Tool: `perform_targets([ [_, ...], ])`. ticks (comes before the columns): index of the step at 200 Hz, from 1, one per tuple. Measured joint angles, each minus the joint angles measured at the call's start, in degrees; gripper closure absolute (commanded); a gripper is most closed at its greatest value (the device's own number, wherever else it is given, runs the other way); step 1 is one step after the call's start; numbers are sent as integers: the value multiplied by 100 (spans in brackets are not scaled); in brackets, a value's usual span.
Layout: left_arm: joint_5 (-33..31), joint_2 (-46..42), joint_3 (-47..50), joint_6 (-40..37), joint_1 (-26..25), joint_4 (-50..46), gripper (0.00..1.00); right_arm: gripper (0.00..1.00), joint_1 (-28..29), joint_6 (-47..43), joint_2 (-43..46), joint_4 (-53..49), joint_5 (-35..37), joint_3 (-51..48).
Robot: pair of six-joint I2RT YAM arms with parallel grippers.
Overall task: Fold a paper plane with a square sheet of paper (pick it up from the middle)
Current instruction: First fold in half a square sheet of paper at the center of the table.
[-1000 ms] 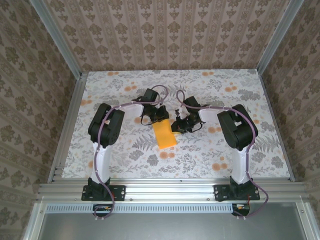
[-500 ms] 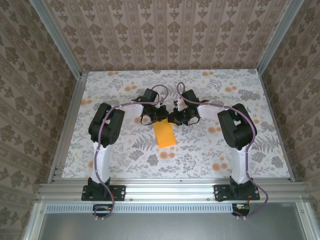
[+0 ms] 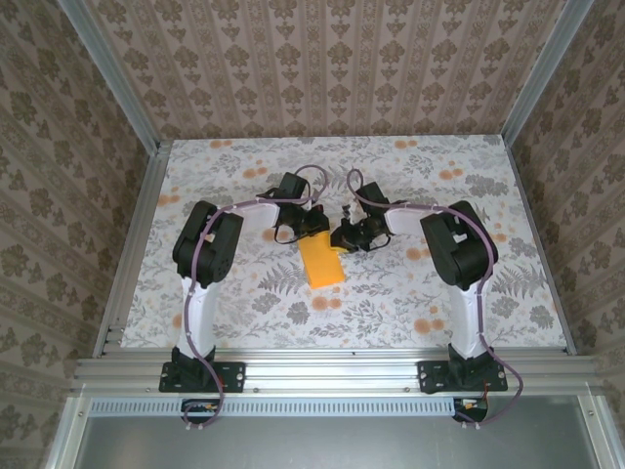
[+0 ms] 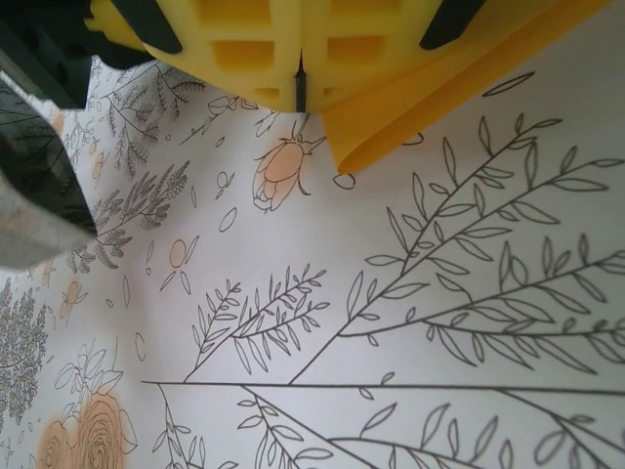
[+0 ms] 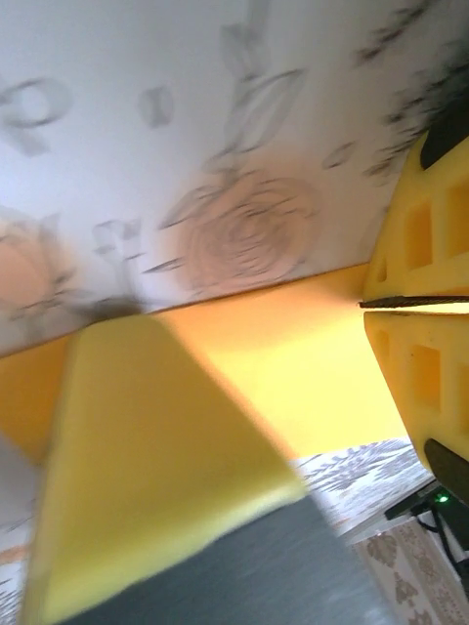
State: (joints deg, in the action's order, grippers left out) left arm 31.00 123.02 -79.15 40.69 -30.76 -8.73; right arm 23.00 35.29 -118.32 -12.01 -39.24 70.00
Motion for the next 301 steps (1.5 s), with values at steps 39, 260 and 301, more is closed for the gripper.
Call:
perform_targets([
  [39, -15, 0, 0, 0, 0, -2, 96, 86, 63, -251, 391, -422, -20, -450],
  [260, -28, 50, -157, -11, -9, -197, 95, 84, 396, 116, 544, -505, 498, -258],
  [301, -72, 87, -282, -107, -17, -369, 94, 85, 400, 98, 503, -431, 544, -457],
])
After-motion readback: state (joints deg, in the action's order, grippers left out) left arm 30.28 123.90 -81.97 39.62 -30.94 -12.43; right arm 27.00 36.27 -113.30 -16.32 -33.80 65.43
